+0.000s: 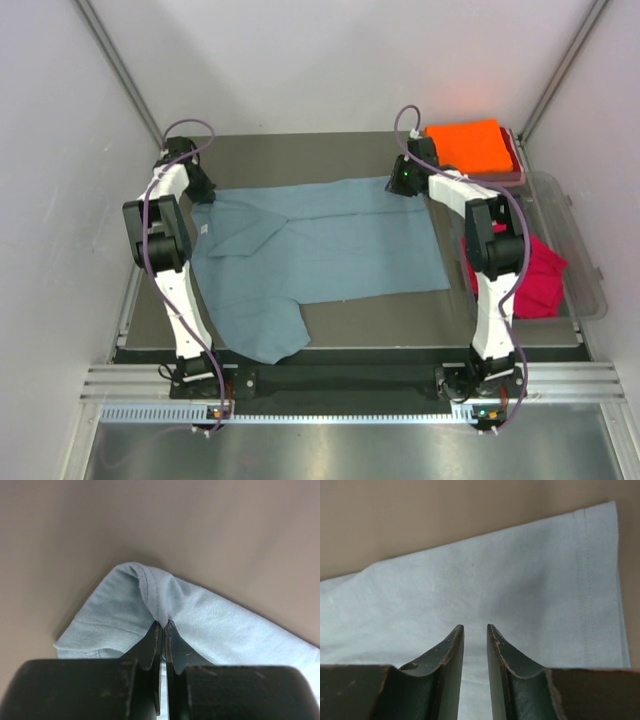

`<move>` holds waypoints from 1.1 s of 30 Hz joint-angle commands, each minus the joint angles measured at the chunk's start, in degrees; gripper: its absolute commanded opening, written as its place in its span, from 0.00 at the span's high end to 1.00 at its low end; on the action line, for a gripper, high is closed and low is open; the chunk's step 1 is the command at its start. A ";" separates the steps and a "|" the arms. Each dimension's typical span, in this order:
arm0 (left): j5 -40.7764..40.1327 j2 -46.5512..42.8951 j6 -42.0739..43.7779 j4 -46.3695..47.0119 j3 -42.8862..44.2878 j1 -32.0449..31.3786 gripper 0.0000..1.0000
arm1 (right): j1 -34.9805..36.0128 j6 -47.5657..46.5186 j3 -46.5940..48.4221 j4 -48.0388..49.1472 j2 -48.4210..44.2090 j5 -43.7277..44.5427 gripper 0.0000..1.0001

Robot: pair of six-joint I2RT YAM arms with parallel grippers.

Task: Fold and stack the t-shirts
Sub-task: Fold the tshirt

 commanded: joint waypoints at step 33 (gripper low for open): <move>-6.96 -17.41 -2.95 -2.16 -12.53 4.61 0.69 | 13.09 12.34 7.24 -5.12 -7.20 8.70 0.58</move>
